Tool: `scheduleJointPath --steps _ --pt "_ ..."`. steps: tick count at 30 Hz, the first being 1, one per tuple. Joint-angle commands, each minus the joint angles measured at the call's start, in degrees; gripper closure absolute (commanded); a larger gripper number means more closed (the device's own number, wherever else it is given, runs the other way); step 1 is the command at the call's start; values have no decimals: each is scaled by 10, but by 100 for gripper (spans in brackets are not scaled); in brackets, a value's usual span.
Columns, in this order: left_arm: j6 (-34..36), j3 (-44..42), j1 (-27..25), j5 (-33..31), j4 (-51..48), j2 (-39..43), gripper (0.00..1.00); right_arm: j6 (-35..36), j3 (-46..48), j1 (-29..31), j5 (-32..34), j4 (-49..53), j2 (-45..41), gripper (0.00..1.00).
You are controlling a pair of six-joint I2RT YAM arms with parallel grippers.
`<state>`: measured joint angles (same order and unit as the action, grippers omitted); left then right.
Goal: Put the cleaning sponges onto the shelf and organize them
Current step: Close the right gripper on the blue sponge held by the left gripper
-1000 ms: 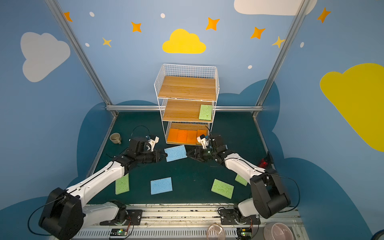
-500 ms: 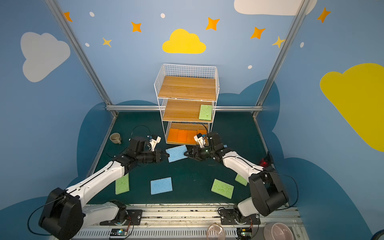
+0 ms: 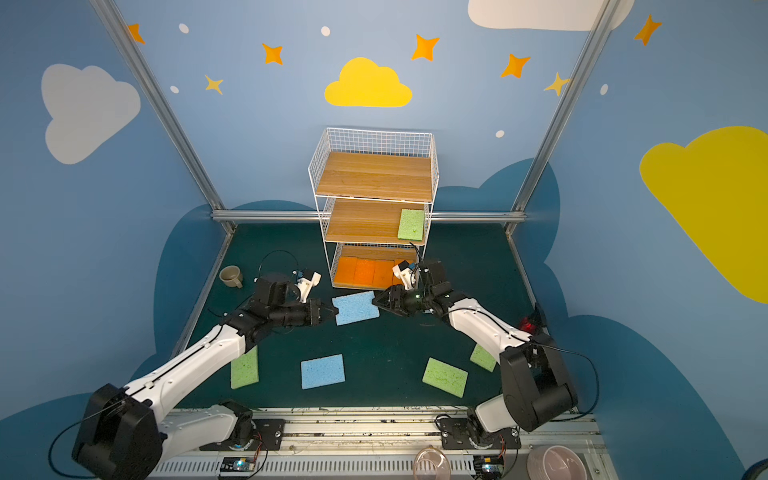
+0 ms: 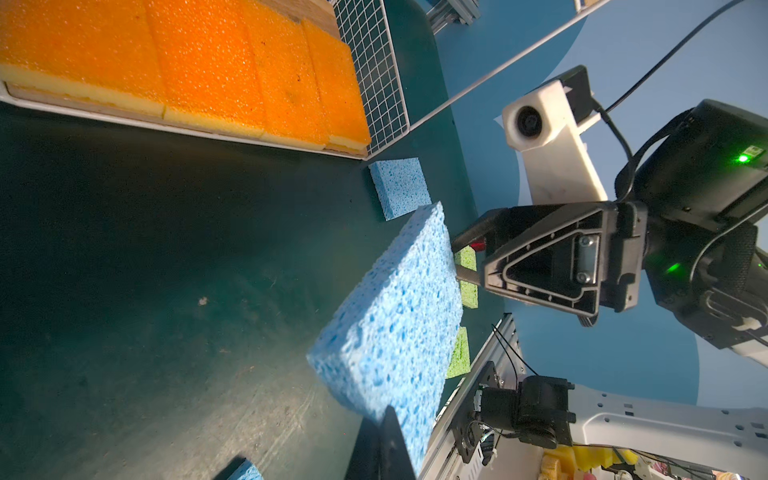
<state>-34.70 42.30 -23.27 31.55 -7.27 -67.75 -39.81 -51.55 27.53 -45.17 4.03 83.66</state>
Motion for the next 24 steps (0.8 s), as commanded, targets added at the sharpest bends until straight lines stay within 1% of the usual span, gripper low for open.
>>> scheduleJointPath --steps 1,5,8,10,12,14,17,18,19,21,22,23,24 --pt "-3 12 0 13 5 8 97 3 -15 5 -21 -19 9 53" --pt "-16 12 0 26 31 -4 97 -5 -10 13 -35 -42 19 57" --pt "-22 14 0 33 41 -11 97 -12 -6 14 -36 -57 24 63" --pt "-22 15 0 33 41 -11 97 -9 -6 14 -26 -51 22 67" --pt "-22 16 0 31 40 -10 97 -5 -6 12 -10 -43 17 74" --pt "-23 16 0 31 39 -9 97 -8 -3 10 -2 -44 8 83" --pt "-23 15 0 29 39 -8 97 -21 3 10 6 -57 -7 93" --pt "-24 15 0 27 39 -8 96 -26 5 10 9 -60 -12 94" --pt "-24 14 1 23 38 -6 88 -31 7 11 15 -59 -19 95" --pt "-25 12 0 11 35 3 58 -44 13 14 33 -59 -37 100" --pt "-25 10 0 3 32 9 40 -53 18 15 41 -61 -50 100" --pt "-23 8 0 -7 25 17 28 -65 25 17 50 -68 -64 100" --pt "-20 6 0 -16 18 26 20 -76 32 19 61 -75 -80 100"
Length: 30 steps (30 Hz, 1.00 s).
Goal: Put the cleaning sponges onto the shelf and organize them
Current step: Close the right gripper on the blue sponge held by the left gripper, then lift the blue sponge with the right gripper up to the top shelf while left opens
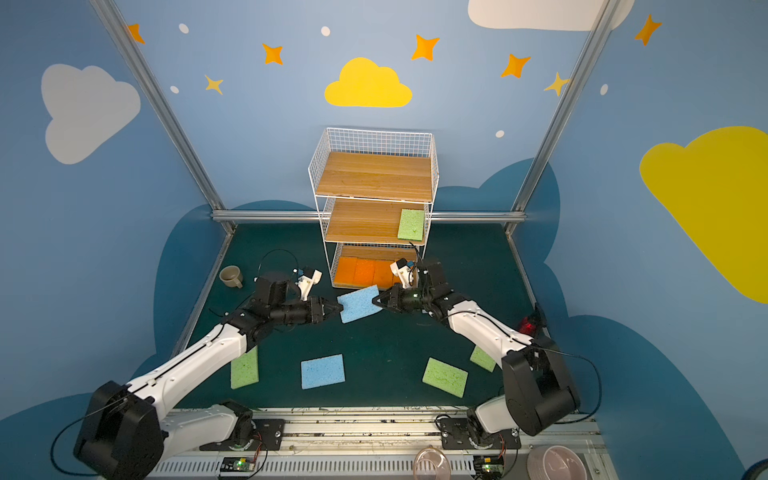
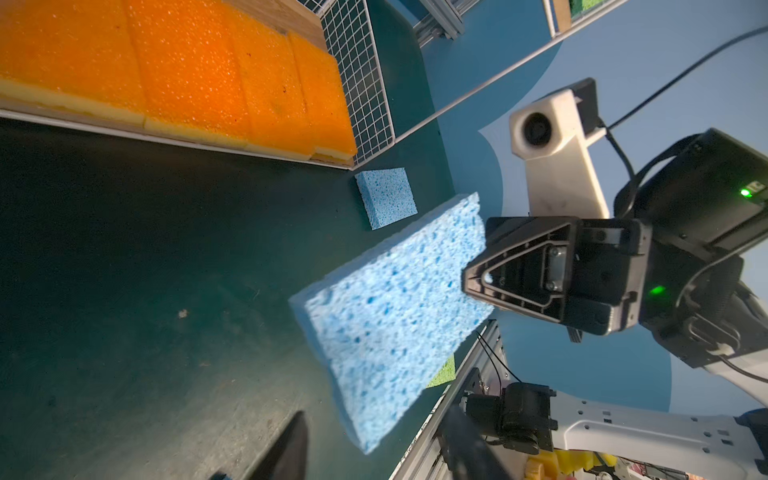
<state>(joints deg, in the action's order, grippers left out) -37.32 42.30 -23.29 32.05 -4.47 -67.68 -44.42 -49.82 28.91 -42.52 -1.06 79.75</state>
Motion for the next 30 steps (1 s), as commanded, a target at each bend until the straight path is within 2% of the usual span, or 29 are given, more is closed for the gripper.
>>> scheduleJointPath --steps 1,6,9,13,20,25,30 --pt "9 4 0 -33 -19 36 13 -45 22 8 52 -29 -59 100" --pt "0 -27 0 -111 -43 92 7 -117 33 34 167 -39 -143 100" --pt "-12 -49 0 -142 -43 122 1 -163 30 58 269 -72 -190 100" --pt "-14 -55 0 -152 -59 143 1 -208 -9 92 418 -89 -217 100" --pt "-17 -59 0 -149 -75 152 1 -270 -158 128 599 -63 -160 100" --pt "-20 -67 1 -136 -76 162 1 -281 -281 151 692 -45 -92 100" --pt "-25 -77 1 -128 -70 165 0 -335 -364 170 796 -16 -30 100"
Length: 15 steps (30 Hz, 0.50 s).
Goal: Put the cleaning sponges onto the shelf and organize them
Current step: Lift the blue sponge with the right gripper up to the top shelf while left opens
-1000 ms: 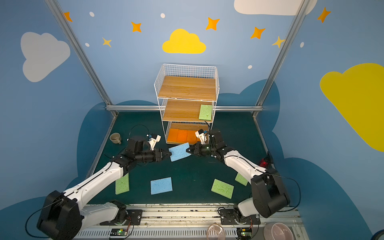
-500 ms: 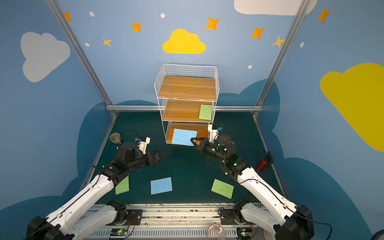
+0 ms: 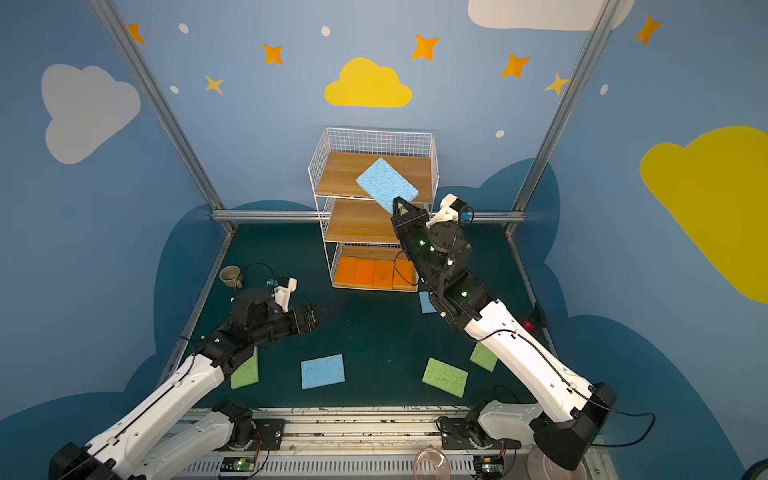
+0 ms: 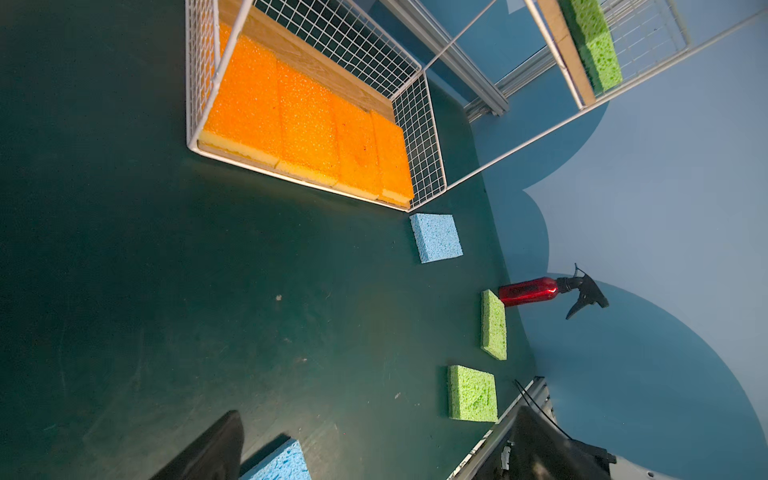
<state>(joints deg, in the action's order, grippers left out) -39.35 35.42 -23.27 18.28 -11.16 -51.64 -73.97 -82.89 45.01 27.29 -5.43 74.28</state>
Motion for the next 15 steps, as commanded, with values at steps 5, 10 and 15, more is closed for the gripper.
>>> scheduleJointPath --steps 5,10,15 --pt "-12 -14 -1 31 8 3 1 -91 -93 19 181 35 90 100" --pt "6 0 -1 39 -12 4 1 -108 -127 19 232 4 149 100" --pt "3 -4 -1 52 -4 2 1 -100 -154 16 268 -8 182 100"
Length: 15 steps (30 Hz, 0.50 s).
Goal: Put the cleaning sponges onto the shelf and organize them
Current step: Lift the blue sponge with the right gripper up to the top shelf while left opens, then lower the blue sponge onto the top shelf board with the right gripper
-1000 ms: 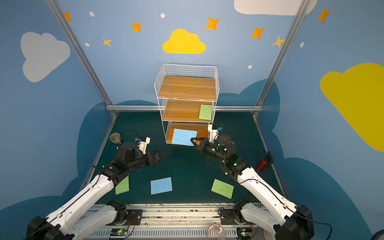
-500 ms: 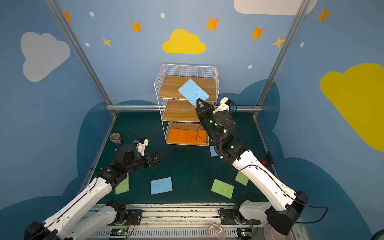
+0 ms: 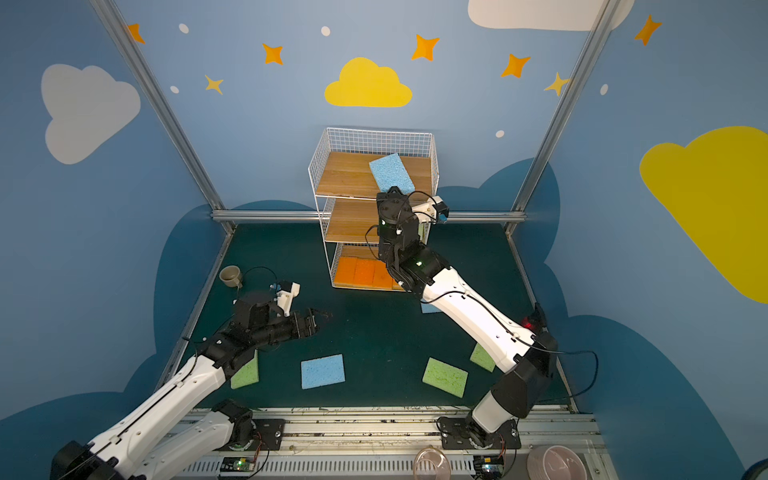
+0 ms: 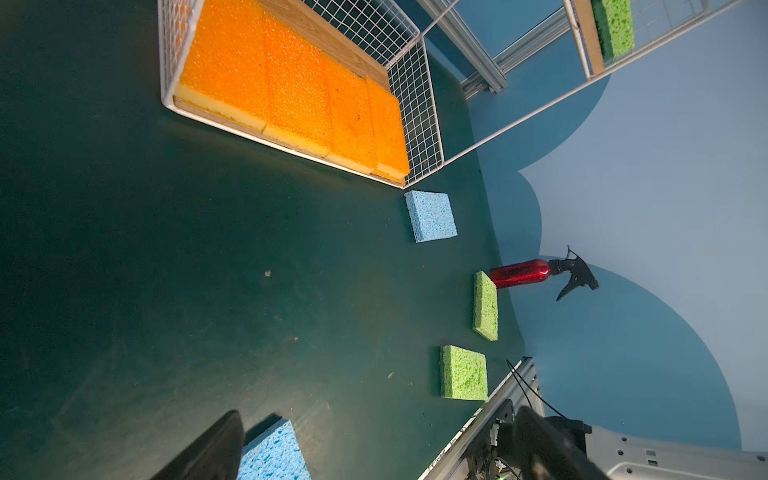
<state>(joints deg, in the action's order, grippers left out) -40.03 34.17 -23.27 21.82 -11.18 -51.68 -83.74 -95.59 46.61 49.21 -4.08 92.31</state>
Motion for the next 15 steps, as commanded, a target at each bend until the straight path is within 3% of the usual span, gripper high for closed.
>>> scheduleJointPath --steps 1,3,7,11,15 --pt "9 8 -1 18 -3 1 1 -1 -29 -1 51 -21 6 100" --pt "8 6 -1 21 -1 1 1 0 -34 -5 53 -20 14 98" --pt "7 3 -1 21 2 4 1 1 -32 -9 41 -25 25 73" --pt "7 3 0 21 1 4 1 8 -28 -10 22 -30 27 58" --pt "7 3 -1 19 -2 3 0 20 -18 -10 4 -47 23 52"
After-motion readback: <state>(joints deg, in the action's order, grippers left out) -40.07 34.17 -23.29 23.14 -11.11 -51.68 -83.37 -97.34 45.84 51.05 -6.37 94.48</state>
